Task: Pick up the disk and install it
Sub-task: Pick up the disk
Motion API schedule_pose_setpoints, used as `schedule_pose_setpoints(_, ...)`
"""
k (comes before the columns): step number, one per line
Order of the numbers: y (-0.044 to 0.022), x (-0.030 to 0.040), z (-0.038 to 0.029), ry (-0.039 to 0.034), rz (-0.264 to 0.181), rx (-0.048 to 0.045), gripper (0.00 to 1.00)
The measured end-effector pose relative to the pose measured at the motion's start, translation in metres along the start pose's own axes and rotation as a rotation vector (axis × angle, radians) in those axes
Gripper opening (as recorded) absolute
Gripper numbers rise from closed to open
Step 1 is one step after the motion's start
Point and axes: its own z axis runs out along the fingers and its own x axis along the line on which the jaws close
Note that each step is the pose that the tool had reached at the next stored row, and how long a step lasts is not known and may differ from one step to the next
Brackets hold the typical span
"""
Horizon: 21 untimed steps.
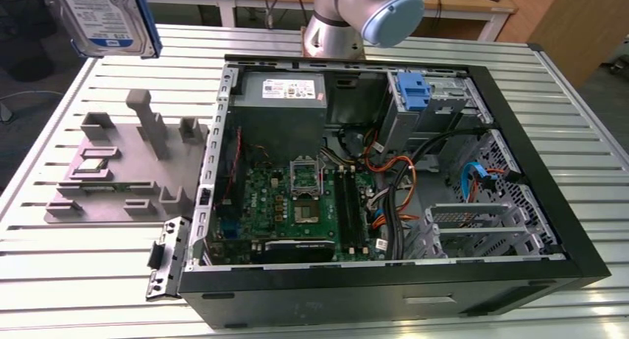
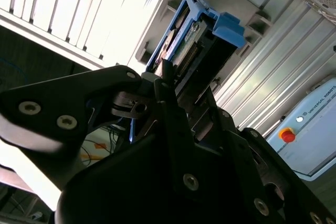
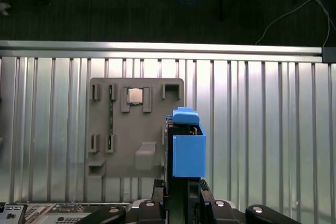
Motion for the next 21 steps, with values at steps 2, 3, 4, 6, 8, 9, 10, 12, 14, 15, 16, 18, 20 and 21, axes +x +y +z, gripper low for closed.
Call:
schedule_pose_setpoints(2,-0.0066,0.0,-0.0002,0.0,0.0,0.0001,0.35)
schedule_pose_setpoints(3,-0.0099,0.0,-0.0003,0.0,0.0,0.0,0.35)
schedule_pose_setpoints(4,-0.0127,0.0,-0.0003,0.0,0.0,0.0001,0.35)
schedule_pose_setpoints(6,-0.0171,0.0,-0.0005,0.0,0.0,0.0,0.35)
schedule_pose_setpoints(8,-0.0207,0.0001,-0.0006,0.0,0.0,-0.0001,0.35)
schedule_pose_setpoints(9,-0.0217,0.0003,-0.0005,0.0,0.0,-0.0001,0.35)
schedule_pose_setpoints(10,-0.0224,0.0008,-0.0005,-0.0001,0.0,0.0001,0.35)
schedule_pose_setpoints(12,-0.0231,0.0028,-0.0004,-0.0001,0.0,0.0001,0.35)
schedule_pose_setpoints(14,-0.0235,0.0057,-0.0005,0.0,0.0,-0.0001,0.35)
schedule_pose_setpoints(15,-0.0235,0.0073,-0.0005,-0.0001,0.0,0.0,0.35)
schedule_pose_setpoints(16,-0.0236,0.0093,-0.0005,0.0,0.0,0.0,0.35)
schedule_pose_setpoints(18,-0.0237,0.0131,-0.0004,-0.0001,0.0,0.0001,0.35)
schedule_pose_setpoints(20,-0.0237,0.0165,-0.0005,-0.0001,0.0,0.0,0.35)
schedule_pose_setpoints(21,-0.0237,0.0186,-0.0006,-0.0001,0.0,0.0,0.35)
